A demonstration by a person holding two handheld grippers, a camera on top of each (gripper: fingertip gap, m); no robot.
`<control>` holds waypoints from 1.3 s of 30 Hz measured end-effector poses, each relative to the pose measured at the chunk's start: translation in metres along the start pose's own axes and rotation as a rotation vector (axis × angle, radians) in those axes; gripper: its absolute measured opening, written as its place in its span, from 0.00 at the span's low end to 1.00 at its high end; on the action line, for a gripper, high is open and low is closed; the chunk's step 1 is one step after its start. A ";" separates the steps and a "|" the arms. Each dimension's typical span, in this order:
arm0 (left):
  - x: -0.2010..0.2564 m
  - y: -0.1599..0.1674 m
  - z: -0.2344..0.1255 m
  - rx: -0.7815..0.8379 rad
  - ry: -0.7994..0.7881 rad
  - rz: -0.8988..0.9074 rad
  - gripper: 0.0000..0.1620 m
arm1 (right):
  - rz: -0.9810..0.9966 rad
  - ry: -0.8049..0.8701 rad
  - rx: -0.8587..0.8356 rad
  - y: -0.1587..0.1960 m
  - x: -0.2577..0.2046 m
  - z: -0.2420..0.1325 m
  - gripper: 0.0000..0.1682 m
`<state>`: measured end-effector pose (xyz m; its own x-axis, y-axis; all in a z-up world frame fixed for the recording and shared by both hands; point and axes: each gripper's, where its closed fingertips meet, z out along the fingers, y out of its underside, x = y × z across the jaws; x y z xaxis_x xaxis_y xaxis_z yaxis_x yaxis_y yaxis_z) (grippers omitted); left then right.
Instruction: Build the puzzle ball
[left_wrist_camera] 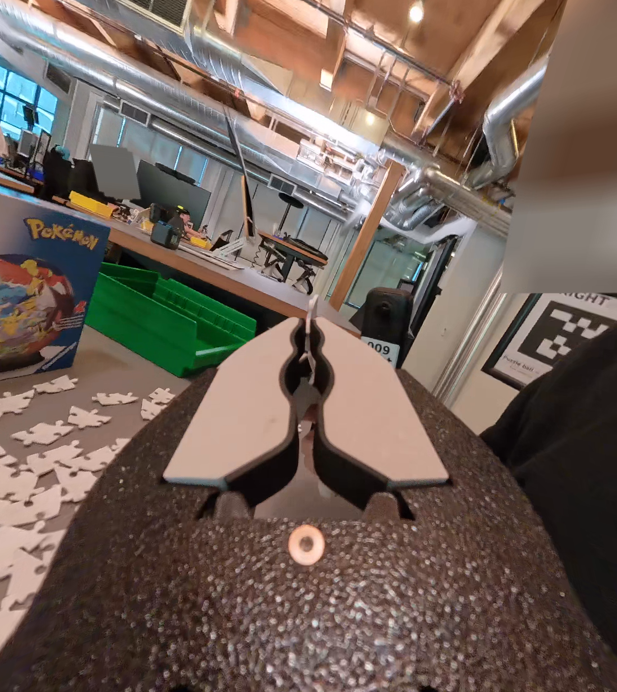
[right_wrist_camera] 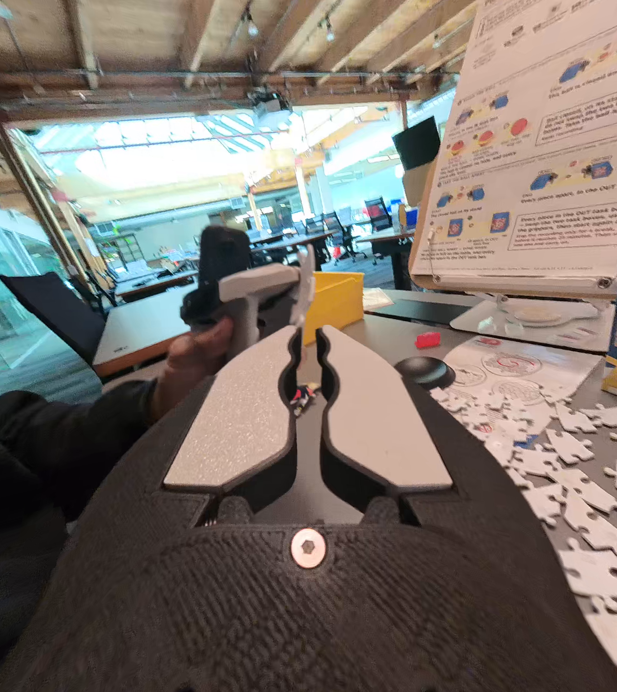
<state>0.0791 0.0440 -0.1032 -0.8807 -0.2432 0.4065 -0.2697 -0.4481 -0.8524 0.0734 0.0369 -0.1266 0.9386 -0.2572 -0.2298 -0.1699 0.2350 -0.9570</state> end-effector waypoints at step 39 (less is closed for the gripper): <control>-0.021 0.016 0.017 0.063 -0.061 0.032 0.01 | 0.135 0.020 -0.056 -0.011 0.031 -0.008 0.01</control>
<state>0.1003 0.0278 -0.1197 -0.8625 -0.3096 0.4002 -0.2150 -0.4917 -0.8438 0.1020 0.0189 -0.1242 0.8998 -0.2459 -0.3605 -0.3115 0.2166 -0.9252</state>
